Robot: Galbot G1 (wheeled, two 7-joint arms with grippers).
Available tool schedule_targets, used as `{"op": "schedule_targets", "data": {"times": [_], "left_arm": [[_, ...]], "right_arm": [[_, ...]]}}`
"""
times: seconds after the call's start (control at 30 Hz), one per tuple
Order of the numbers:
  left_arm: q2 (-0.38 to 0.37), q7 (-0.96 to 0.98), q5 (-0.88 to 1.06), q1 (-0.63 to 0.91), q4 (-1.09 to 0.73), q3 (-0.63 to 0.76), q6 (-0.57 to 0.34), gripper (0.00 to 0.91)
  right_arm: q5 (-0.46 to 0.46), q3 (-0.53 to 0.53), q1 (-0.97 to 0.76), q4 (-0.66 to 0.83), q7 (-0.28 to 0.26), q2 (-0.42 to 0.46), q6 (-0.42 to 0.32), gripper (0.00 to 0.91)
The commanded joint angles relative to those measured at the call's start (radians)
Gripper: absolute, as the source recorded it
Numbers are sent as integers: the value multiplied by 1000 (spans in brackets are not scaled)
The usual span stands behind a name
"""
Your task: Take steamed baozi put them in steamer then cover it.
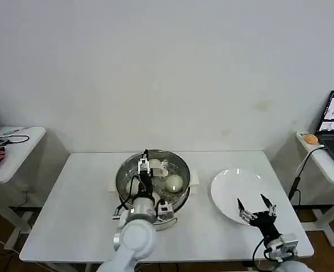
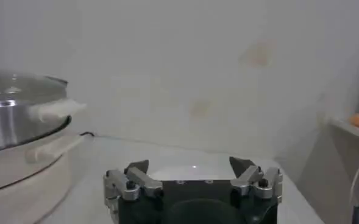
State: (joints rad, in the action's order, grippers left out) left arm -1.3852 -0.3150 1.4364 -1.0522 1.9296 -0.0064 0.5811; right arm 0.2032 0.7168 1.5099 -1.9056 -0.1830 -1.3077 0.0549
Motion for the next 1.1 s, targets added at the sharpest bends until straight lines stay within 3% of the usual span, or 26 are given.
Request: {"op": "schedule_targets", "data": {"times": [0.03,0.7,0.9,1.1], "left_arm": [[15,35,-35,-33,29,-18,-9,907],[62,67,-102,-150,160,-106,-51,907],[103,93,-208,-195,254,-199,-62,907],[137,156,-446,-225,318,-328,-74,907]], "right_arm": [[-1,-2,-1,0,-1,-2,-1,907],[7,-1,4,-2,11,-7,-9,907],[42,-10,13,-17,24,-5,-13,907],[60,-20,20,-40,48,-11,-25,907]]}}
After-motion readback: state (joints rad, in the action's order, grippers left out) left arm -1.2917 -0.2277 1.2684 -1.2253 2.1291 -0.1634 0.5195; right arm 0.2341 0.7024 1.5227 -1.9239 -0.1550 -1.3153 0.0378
